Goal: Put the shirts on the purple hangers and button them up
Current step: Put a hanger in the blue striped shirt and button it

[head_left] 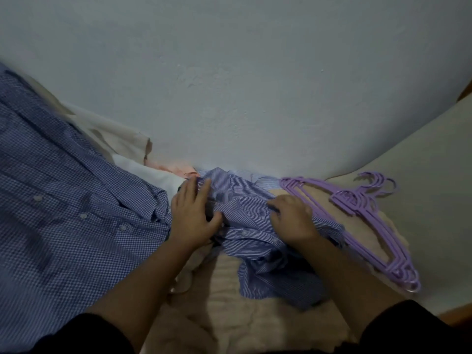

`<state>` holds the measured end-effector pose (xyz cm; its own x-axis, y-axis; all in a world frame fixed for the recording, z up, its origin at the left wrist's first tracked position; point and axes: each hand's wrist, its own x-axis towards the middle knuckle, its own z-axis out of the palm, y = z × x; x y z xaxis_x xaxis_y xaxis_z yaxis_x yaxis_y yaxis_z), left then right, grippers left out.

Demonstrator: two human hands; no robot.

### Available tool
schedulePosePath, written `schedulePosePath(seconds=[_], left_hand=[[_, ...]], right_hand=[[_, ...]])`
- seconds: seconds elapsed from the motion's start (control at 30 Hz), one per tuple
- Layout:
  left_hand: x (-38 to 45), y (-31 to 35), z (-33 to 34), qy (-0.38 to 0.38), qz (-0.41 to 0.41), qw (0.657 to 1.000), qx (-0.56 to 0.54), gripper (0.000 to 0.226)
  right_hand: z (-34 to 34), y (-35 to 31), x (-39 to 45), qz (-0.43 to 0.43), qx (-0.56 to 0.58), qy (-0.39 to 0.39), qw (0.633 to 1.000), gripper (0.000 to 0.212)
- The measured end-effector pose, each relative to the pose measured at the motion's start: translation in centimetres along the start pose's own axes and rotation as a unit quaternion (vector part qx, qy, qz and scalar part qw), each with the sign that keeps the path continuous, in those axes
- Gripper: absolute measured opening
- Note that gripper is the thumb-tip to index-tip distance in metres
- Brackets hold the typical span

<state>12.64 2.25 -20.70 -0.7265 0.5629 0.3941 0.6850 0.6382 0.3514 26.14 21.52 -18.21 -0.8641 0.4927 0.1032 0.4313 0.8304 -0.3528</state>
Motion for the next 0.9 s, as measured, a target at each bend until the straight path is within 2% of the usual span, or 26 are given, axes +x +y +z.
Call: schedulePosePath(seconds=[0.1,0.17,0.23,0.3,0.33,0.43,0.53,0.63,0.77,0.9], left_hand=[[0.4,-0.2,-1.1,-0.047,-0.089,0.989,-0.108,0.073],[0.6,0.2,-1.6,-0.093,-0.147,0.960,-0.218,0.057],[1.0,0.7,-2.0,-0.131,-0.216,0.903,-0.348,0.046],[1.2,1.4,-2.3,-0.159,-0.269,0.836,-0.451,0.044],[1.2,1.7,-2.4,-0.170,-0.265,0.828,-0.464,0.046],[0.8,2.5,-2.9,-0.182,-0.244,0.838,-0.453,0.053],[0.4,2.7,-3.2,-0.189,-0.249,0.832,-0.458,0.048],[0.4,2.4,-3.6,-0.188,-0.241,0.833,-0.461,0.047],[1.1,1.5,-3.9,-0.170,-0.238,0.840,-0.457,0.041],[2.3,-0.1,-3.4,-0.113,-0.200,0.898,-0.376,0.040]], right_hand=[[0.8,-2.8,0.2,-0.045,0.050,-0.007,0.998,0.035],[0.8,-4.3,0.1,-0.061,0.101,-0.015,0.993,0.034],[0.6,-5.6,-0.3,-0.049,0.180,-0.049,0.981,0.037],[0.2,-7.0,-0.9,-0.015,0.253,-0.087,0.964,0.042],[0.1,-7.5,-1.1,-0.002,0.271,-0.101,0.957,0.045],[0.3,-8.7,-1.7,0.032,0.282,-0.127,0.951,0.055],[1.0,-9.4,-2.0,0.071,0.311,-0.114,0.941,0.055],[1.7,-9.9,-2.0,0.066,0.331,-0.093,0.937,0.043],[2.4,-10.6,-0.9,0.049,0.338,-0.110,0.934,0.033],[2.9,-10.9,0.7,0.084,0.406,-0.148,0.898,0.035]])
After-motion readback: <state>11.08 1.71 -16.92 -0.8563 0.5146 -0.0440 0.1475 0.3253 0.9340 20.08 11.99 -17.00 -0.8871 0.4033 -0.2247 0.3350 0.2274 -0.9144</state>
